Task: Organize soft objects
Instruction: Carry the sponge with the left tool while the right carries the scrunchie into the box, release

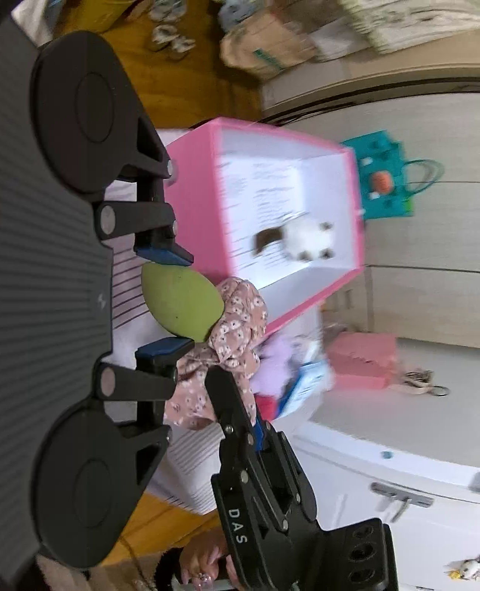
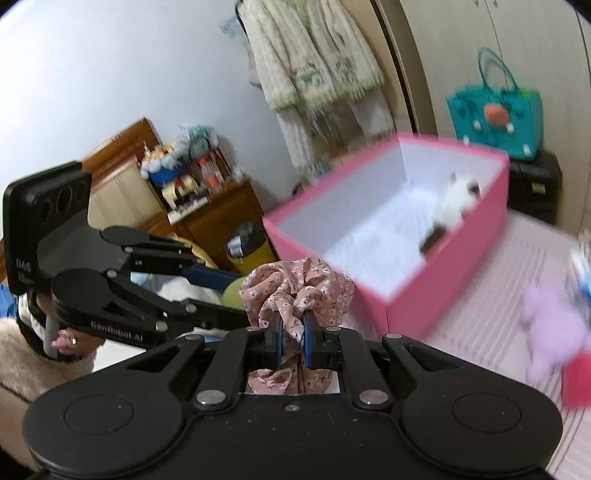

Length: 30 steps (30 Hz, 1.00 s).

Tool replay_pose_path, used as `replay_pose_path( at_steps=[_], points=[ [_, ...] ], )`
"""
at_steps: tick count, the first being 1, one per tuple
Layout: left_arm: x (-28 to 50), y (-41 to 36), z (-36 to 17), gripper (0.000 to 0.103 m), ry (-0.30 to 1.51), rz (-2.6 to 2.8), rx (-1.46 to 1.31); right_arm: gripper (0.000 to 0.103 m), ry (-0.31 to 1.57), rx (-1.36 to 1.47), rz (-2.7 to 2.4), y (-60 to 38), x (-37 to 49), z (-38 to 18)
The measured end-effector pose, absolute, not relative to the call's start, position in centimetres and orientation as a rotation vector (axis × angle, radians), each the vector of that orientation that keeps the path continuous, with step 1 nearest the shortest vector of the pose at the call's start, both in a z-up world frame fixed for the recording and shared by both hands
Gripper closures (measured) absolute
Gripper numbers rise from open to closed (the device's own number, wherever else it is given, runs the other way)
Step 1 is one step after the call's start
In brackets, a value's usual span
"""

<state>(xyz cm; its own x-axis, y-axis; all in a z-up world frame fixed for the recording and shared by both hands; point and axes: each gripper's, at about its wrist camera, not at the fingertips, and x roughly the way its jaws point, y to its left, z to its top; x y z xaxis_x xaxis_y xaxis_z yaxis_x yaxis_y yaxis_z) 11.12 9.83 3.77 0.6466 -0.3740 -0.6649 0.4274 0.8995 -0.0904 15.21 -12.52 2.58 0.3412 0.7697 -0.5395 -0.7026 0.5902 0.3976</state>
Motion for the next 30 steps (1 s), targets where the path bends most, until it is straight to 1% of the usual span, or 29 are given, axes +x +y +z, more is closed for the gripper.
replay_pose_path(
  at_steps=[5, 11, 15, 19, 24, 25, 27, 29, 30],
  points=[
    [14.5, 10.8, 5.7, 0.062, 0.626, -0.406, 0.059, 0.090, 0.650, 0.077, 0.917, -11.1, 17.9, 4.8],
    [21.5, 11.0, 5.3, 0.062, 0.548, -0.269, 0.106, 0.090, 0.589, -0.015, 0.778, -8.9, 23.4, 4.9],
    [26.8, 11.2, 4.3, 0.062, 0.597, -0.238, 0.092, 0.090, 0.629, -0.053, 0.732, -7.2, 28.0, 4.1],
    [31.7, 11.7, 3.0, 0.061, 0.699, -0.251, 0.031, 0.090, 0.690, -0.053, 0.710, -6.0, 31.9, 3.0],
    [34.2, 12.6, 1.7, 0.060, 0.753, -0.228, -0.014, 0.088, 0.760, -0.035, 0.714, -4.6, 35.4, 1.2],
    [34.5, 12.7, 1.4, 0.059, 0.757, -0.226, -0.020, 0.085, 0.775, -0.028, 0.714, -4.4, 36.0, 0.8],
    [35.1, 12.6, 1.2, 0.058, 0.771, -0.232, 0.011, 0.084, 0.799, -0.007, 0.709, -4.2, 37.0, 0.2],
    [34.7, 12.6, 1.4, 0.052, 0.751, -0.207, 0.017, 0.077, 0.803, 0.003, 0.705, -4.2, 37.4, -0.3],
    [34.5, 12.5, 1.6, 0.046, 0.738, -0.200, 0.024, 0.075, 0.796, 0.014, 0.698, -4.4, 37.4, -0.4]
  ],
)
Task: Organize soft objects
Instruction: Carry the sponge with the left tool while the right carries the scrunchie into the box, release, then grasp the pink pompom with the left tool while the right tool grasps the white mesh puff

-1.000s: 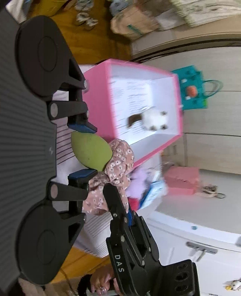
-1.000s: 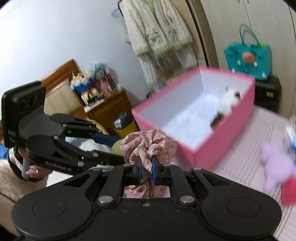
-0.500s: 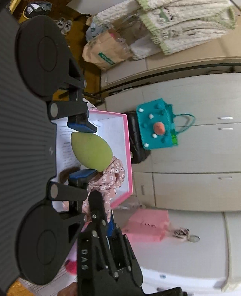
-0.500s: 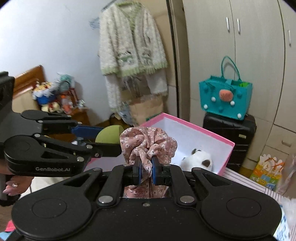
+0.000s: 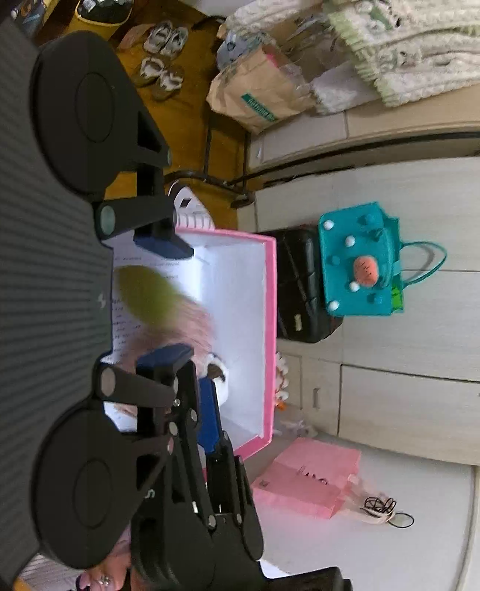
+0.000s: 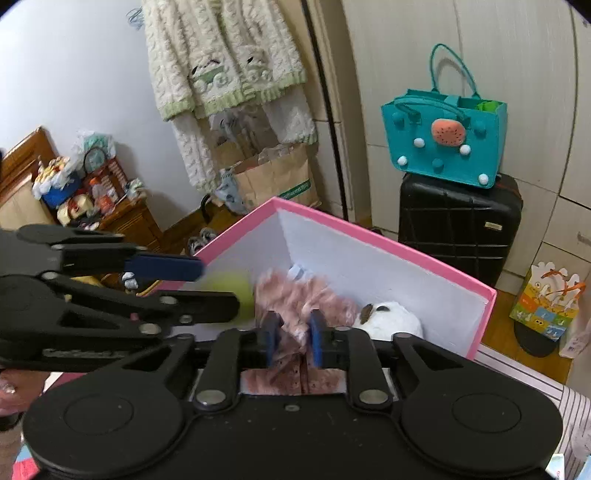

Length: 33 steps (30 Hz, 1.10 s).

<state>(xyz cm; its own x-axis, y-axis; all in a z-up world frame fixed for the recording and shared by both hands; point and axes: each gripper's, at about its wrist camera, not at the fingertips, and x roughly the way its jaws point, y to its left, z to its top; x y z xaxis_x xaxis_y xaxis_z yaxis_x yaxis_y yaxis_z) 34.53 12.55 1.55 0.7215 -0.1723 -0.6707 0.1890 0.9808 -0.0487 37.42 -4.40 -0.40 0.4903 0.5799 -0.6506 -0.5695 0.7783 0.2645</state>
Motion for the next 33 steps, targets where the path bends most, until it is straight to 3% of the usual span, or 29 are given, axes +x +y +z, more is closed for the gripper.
replay_pose_path(
  at_steps=[1, 5, 21, 33],
  points=[
    [34.1, 12.5, 1.8, 0.041, 0.721, -0.191, 0.033, 0.071, 0.793, 0.023, 0.698, -4.6, 37.4, -0.4],
    [32.4, 12.4, 3.2, 0.036, 0.679, -0.192, 0.084, 0.056, 0.770, 0.051, 0.720, -5.7, 36.2, 0.6],
    [19.9, 7.7, 9.3, 0.031, 0.642, -0.472, 0.196, 0.049, 0.695, -0.062, 0.782, -12.3, 23.3, 8.5],
    [12.7, 2.4, 8.6, 0.027, 0.672, -0.644, 0.296, 0.047, 0.612, -0.104, 0.713, -18.0, 13.7, 8.7]
  ],
)
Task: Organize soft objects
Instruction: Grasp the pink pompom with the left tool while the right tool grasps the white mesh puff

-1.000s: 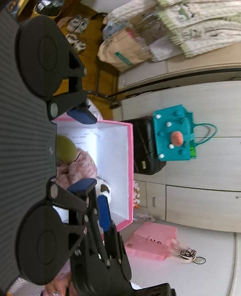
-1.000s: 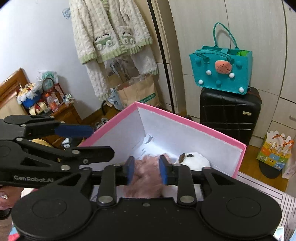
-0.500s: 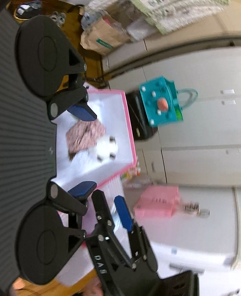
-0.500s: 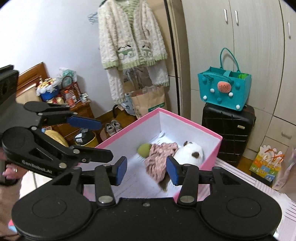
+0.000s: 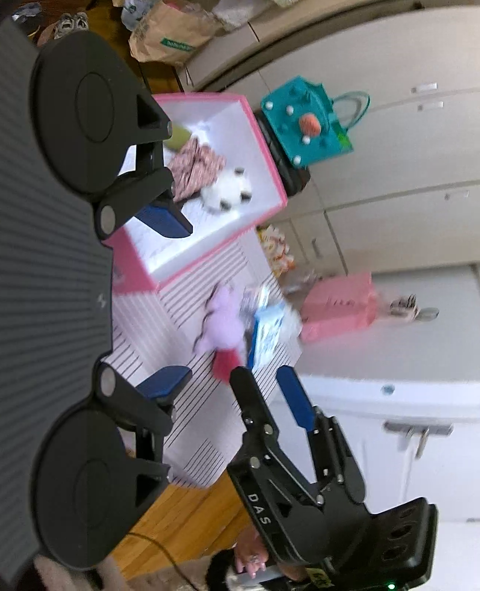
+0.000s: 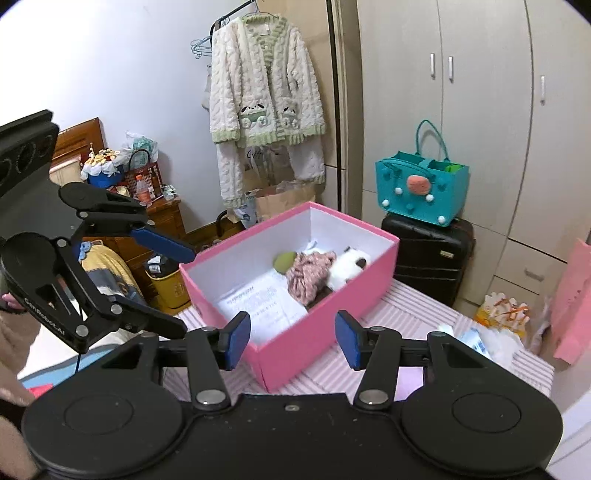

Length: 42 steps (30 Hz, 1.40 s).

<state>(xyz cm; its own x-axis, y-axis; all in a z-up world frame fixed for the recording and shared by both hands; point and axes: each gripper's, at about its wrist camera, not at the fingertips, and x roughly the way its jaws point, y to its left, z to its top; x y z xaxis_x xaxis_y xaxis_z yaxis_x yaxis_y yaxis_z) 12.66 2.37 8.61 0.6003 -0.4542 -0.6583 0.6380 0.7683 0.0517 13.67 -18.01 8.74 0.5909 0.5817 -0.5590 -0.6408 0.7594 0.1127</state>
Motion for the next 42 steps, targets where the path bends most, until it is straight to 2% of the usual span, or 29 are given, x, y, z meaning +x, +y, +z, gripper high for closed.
replay_pose_path(
  at_steps=[9, 17, 27, 35, 42],
  points=[
    [11.1, -1.3, 6.2, 0.027, 0.730, -0.744, 0.314, 0.044, 0.597, -0.124, 0.650, -21.5, 9.1, 6.1],
    [13.3, -4.1, 3.1, 0.027, 0.778, -0.779, 0.254, 0.042, 0.627, -0.068, 0.566, -25.6, 8.5, 1.6],
    [16.0, -8.4, -1.5, 0.028, 0.672, -0.736, 0.190, 0.042, 0.676, 0.078, 0.505, -31.1, 13.1, -3.1],
    [19.2, -11.9, -4.4, 0.031, 0.683, -0.732, 0.152, 0.042, 0.674, 0.120, 0.418, -33.3, 17.4, -5.2],
    [21.2, -13.9, -5.8, 0.042, 0.672, -0.759, 0.144, 0.042, 0.678, 0.171, 0.414, -34.5, 21.3, -6.7]
  ],
)
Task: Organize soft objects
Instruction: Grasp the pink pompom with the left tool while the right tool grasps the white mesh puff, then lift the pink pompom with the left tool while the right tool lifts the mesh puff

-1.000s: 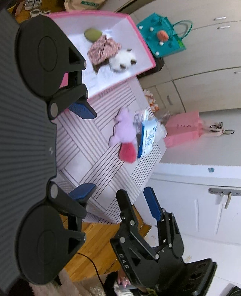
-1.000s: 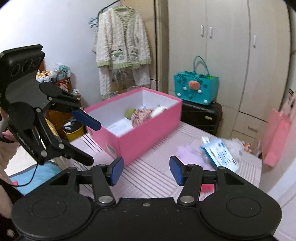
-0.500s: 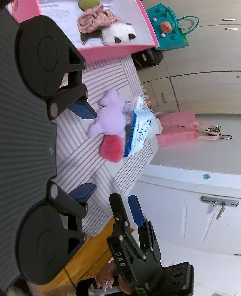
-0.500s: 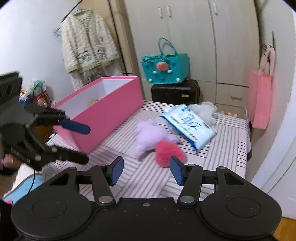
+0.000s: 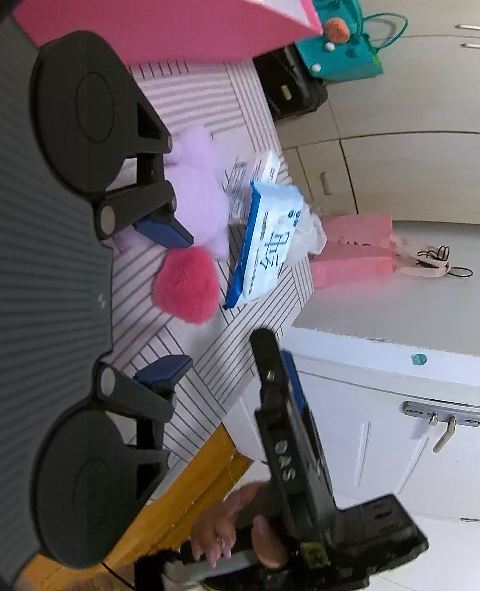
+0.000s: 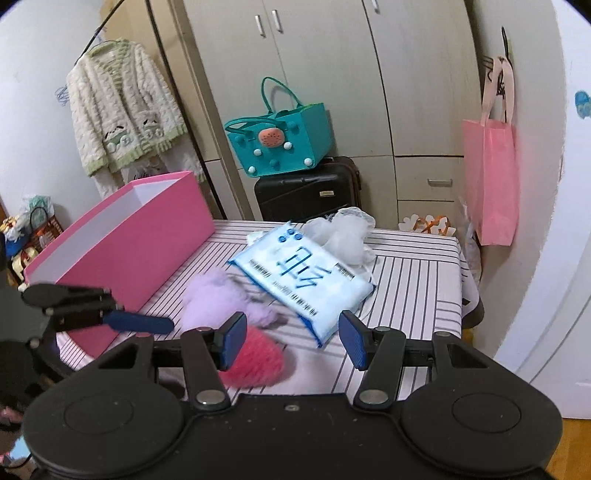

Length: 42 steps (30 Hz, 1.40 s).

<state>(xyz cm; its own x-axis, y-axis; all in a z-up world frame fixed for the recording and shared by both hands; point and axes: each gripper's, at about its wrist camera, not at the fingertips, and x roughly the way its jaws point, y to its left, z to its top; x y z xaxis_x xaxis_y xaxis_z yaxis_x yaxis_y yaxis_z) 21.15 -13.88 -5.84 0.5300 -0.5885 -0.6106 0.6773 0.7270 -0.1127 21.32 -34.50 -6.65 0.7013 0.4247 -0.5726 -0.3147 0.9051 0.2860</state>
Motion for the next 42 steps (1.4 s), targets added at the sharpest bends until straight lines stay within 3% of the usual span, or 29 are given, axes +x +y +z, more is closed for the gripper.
replay_pose_path(
  at_steps=[14, 19, 31, 35, 42],
  points=[
    [22.1, -17.7, -7.2, 0.044, 0.574, -0.716, 0.245, 0.042, 0.680, 0.196, 0.349, -35.4, 30.4, -7.4],
    [22.2, -17.8, -7.7, 0.056, 0.606, -0.703, 0.261, 0.042, 0.718, 0.233, 0.336, -35.2, 34.5, -8.6],
    [23.1, -17.5, -8.8, 0.054, 0.639, -0.668, 0.246, 0.040, 0.797, 0.330, 0.403, -34.7, 37.8, -12.2],
    [22.8, -17.8, -9.2, 0.054, 0.623, -0.638, 0.264, 0.078, 0.777, 0.312, 0.413, -34.5, 36.9, -11.9],
    [22.4, -17.8, -9.0, 0.062, 0.617, -0.612, 0.255, 0.085, 0.670, 0.190, 0.323, -34.3, 34.0, -9.7]
  ],
)
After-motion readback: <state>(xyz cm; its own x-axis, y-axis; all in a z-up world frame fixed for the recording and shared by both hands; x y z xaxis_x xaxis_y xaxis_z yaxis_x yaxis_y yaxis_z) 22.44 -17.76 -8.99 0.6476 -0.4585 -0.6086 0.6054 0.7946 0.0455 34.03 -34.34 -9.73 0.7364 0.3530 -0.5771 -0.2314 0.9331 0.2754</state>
